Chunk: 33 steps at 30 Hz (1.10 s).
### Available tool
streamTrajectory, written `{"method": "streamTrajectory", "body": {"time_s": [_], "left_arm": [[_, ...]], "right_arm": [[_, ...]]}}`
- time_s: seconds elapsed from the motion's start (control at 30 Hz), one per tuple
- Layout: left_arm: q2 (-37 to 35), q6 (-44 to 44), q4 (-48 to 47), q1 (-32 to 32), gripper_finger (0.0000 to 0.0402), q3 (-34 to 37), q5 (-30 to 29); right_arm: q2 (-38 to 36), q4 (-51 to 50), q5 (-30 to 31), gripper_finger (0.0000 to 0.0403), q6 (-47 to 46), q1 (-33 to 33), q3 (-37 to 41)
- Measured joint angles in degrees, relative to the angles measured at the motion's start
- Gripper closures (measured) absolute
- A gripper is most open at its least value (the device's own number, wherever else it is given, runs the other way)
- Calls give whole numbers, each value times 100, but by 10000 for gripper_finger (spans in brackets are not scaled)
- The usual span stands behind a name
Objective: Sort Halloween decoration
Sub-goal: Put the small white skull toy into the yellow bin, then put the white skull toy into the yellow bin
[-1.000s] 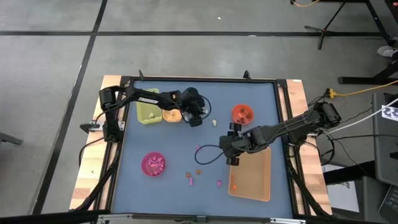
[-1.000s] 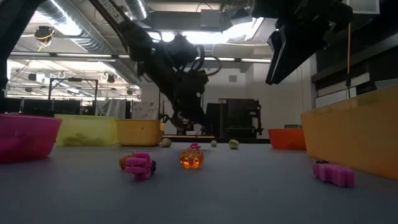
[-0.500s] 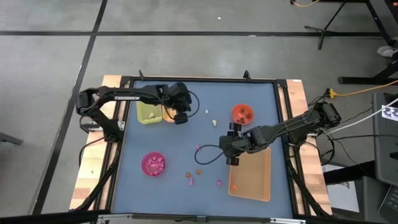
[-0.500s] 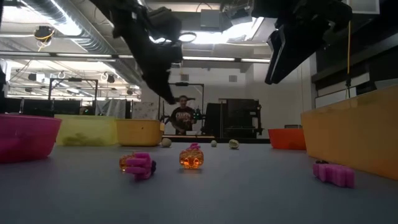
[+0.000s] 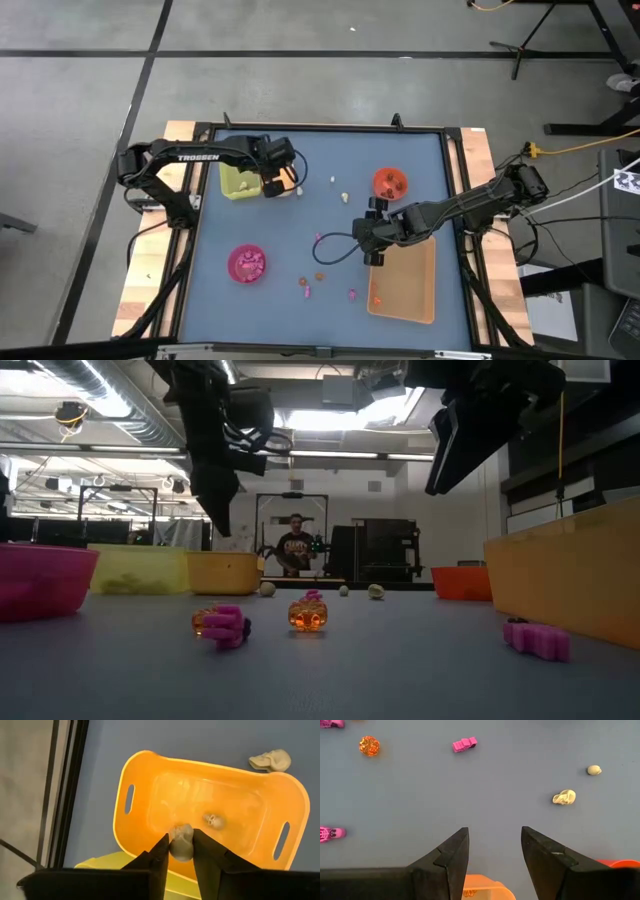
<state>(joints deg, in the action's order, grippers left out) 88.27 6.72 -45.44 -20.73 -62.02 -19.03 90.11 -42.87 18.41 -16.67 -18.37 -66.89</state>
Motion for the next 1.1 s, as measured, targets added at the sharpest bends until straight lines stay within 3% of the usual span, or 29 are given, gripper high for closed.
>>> {"method": "streamTrajectory", "body": {"time_s": [0.4,0.6,0.8,0.9,1.1], "left_arm": [[2,-43,1,0,270,0,0],[2,-108,1,0,265,0,28],[-99,-371,-9,43,264,0,578],[-306,-505,-114,163,264,2,713],[-1108,-835,-389,591,264,2,712]], "right_arm": [[0,0,0,223,0,0,-2],[19,302,0,223,2,0,0],[20,1076,11,223,45,0,0],[20,1368,397,223,40,0,0],[153,1705,1814,223,-671,116,-2]]}}
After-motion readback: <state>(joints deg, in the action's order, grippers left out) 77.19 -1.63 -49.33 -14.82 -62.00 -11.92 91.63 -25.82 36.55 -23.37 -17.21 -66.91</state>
